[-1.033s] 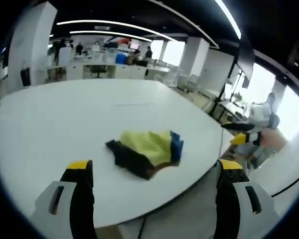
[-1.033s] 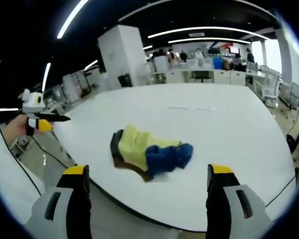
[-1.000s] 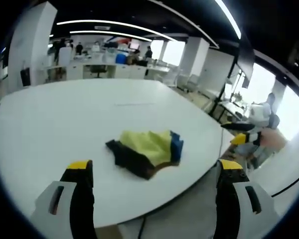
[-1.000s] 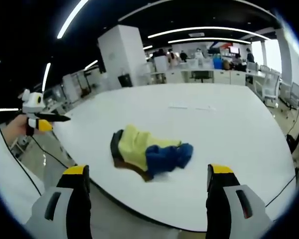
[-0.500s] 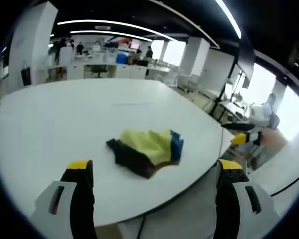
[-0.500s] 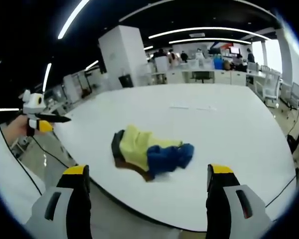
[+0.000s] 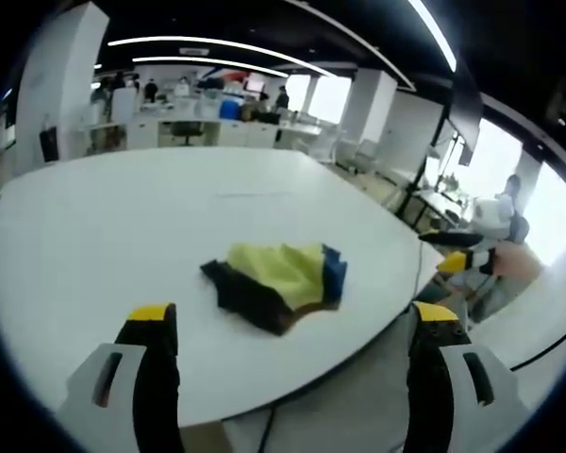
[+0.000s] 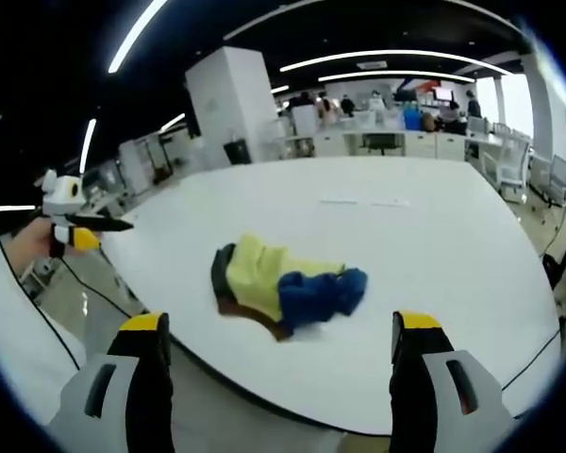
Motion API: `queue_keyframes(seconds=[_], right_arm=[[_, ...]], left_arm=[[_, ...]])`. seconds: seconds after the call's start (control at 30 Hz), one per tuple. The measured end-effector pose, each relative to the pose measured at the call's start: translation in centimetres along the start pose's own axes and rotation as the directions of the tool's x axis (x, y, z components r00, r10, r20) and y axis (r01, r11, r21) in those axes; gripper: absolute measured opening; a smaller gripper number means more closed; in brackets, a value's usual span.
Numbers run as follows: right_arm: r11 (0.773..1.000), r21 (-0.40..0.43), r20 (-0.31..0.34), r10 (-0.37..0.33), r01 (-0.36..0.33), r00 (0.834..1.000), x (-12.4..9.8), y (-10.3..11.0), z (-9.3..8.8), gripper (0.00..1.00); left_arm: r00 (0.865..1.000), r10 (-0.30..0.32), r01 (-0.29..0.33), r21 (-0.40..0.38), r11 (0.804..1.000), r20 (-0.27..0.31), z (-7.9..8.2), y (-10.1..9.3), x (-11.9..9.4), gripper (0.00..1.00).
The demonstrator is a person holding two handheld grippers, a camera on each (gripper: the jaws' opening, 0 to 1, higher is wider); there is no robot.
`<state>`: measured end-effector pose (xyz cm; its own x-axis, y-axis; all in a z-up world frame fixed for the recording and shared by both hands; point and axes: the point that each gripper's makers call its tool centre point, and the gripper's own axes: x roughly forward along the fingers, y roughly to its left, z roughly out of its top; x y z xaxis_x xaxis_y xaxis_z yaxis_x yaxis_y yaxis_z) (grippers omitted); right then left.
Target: Fold the garment on the visible template until the final outline fits inside the template.
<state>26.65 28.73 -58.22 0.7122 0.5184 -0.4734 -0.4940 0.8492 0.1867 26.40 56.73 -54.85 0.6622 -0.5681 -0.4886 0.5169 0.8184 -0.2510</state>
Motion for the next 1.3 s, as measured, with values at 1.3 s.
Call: queue_keyframes(seconds=[1.3], right_arm=[[0.999,-0.017,-0.067,0.038,-0.039,0.997,2.5,-0.3,-2.0,0.92]], left_arm=[[0.997,-0.031,0.031,-0.003,1.000,-0.070,-1.9,0.3,3.0,0.93]])
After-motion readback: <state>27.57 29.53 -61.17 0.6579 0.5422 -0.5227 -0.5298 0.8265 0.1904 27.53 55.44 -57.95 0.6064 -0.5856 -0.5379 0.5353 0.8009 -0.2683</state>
